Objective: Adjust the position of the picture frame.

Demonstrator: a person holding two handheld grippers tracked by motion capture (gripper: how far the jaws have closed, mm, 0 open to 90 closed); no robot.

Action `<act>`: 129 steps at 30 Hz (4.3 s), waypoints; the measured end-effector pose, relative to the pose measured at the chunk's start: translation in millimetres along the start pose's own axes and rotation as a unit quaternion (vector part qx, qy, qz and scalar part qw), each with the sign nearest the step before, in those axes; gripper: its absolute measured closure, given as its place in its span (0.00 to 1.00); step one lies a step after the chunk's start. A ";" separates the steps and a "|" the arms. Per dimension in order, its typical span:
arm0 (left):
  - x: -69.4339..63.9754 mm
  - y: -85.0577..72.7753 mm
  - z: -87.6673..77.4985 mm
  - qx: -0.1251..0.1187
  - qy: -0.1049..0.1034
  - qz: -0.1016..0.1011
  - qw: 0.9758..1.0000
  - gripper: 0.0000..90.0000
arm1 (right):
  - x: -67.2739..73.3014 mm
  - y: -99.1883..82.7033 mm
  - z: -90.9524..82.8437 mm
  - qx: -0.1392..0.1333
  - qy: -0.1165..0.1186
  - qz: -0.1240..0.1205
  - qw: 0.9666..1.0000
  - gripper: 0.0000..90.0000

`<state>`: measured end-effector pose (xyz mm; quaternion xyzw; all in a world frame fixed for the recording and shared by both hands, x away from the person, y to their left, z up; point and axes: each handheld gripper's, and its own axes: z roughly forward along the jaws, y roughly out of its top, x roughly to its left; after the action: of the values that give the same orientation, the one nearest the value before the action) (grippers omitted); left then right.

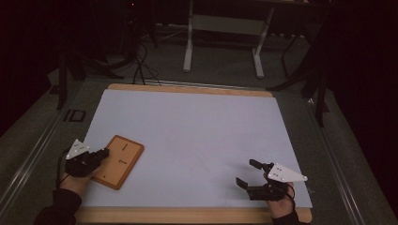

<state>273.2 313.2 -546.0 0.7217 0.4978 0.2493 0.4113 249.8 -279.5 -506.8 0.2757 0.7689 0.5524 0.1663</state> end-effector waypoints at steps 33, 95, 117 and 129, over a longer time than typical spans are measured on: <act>-17.7 42.7 -5.1 -0.024 -0.056 0.016 0.998 0.95 | -1.2 0.4 0.0 0.003 0.004 0.005 1.000 0.15; -187.6 122.4 159.0 0.016 -0.267 0.162 0.950 0.94 | -14.2 -2.8 -8.5 -0.008 0.009 0.035 0.999 0.15; -194.3 113.7 179.3 0.038 -0.284 0.168 0.943 0.93 | -10.5 -1.0 -4.8 0.000 0.013 0.023 1.000 0.16; -179.5 116.3 140.3 0.016 -0.296 0.134 0.946 0.67 | -5.4 18.7 -9.7 -0.009 0.008 -0.005 1.000 0.16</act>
<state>372.6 79.6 -514.6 0.8296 0.2568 0.0694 0.4909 253.2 -285.6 -486.3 0.2662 0.7662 0.5610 0.1653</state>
